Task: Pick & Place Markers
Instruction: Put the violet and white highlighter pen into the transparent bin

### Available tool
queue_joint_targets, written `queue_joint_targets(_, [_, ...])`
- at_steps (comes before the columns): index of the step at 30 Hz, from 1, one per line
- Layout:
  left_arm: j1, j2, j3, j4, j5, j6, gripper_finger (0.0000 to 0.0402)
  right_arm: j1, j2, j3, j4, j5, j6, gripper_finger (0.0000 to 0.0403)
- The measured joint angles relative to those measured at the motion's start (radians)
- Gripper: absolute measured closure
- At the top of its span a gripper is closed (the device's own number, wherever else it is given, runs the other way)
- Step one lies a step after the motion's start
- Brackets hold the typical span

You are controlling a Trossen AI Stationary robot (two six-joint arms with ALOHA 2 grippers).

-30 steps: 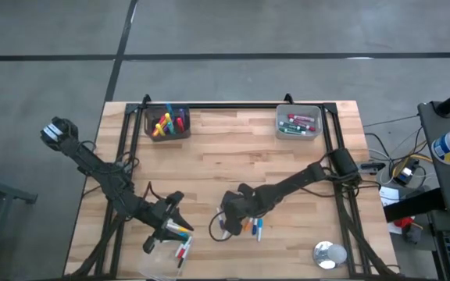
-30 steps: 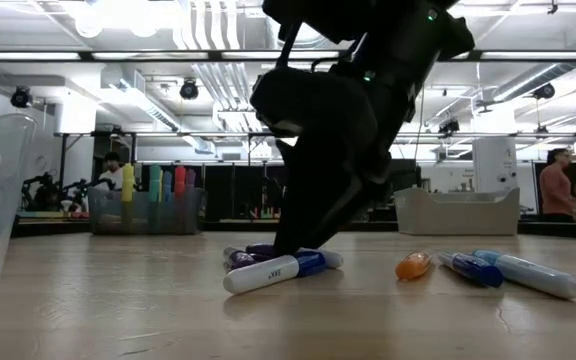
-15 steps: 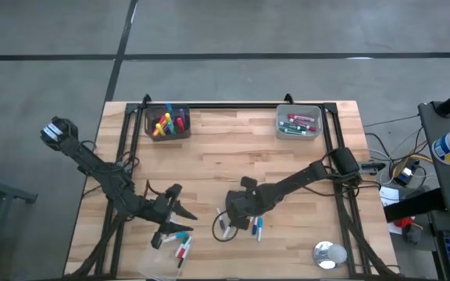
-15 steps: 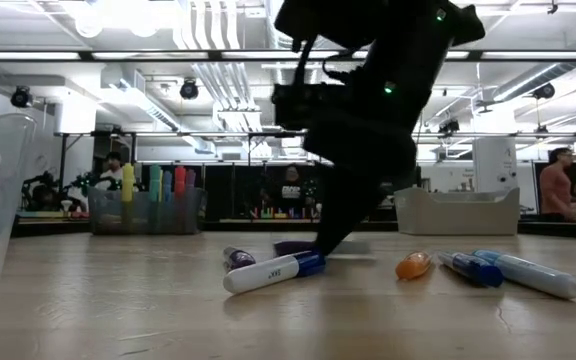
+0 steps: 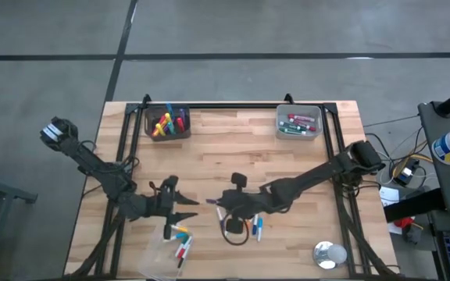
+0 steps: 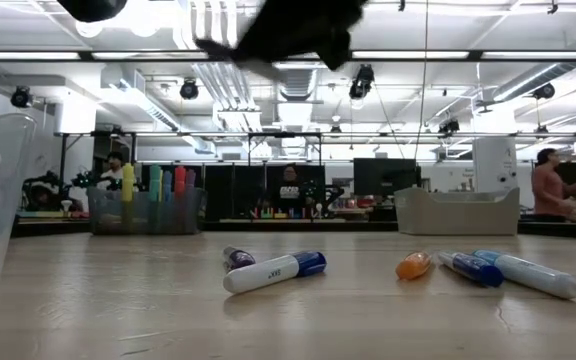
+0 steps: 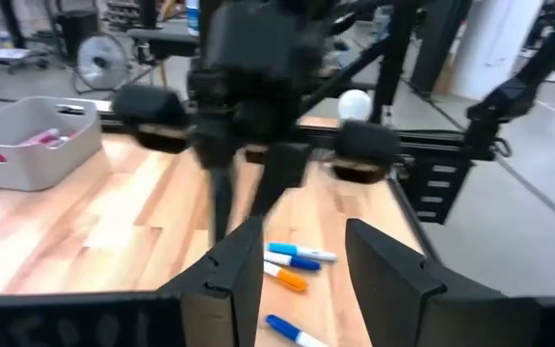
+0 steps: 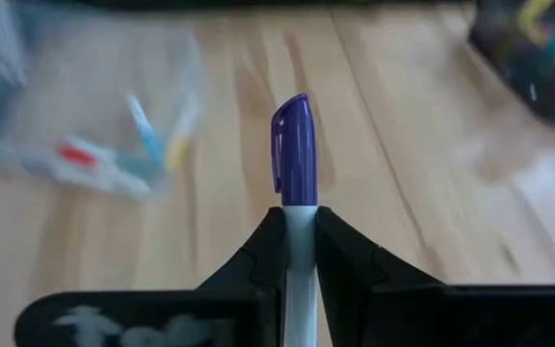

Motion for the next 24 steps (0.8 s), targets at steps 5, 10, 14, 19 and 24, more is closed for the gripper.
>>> queue_joint_targets(5, [0.023, 0.007, 0.000, -0.014, -0.050, 0.001, 0.0259, 0.014, 0.000, -0.001, 0.128, 0.018, -0.093, 0.0370])
queue_joint_targets(10, [0.040, 0.038, 0.000, -0.012, -0.058, 0.000, 0.0259, 0.014, -0.002, 0.000, 0.180, 0.022, -0.121, 0.0370])
queue_joint_targets(14, [0.047, 0.067, 0.000, -0.006, -0.057, -0.004, 0.0259, 0.015, -0.002, 0.000, 0.220, 0.023, -0.141, 0.0369])
queue_joint_targets(19, [0.049, 0.076, 0.000, 0.014, -0.057, -0.021, 0.0259, 0.015, -0.002, 0.000, 0.229, 0.023, -0.148, 0.0369])
queue_joint_targets(24, [0.049, 0.076, 0.000, 0.036, -0.053, -0.025, 0.0274, 0.015, -0.002, 0.000, 0.227, 0.022, -0.147, 0.0369])
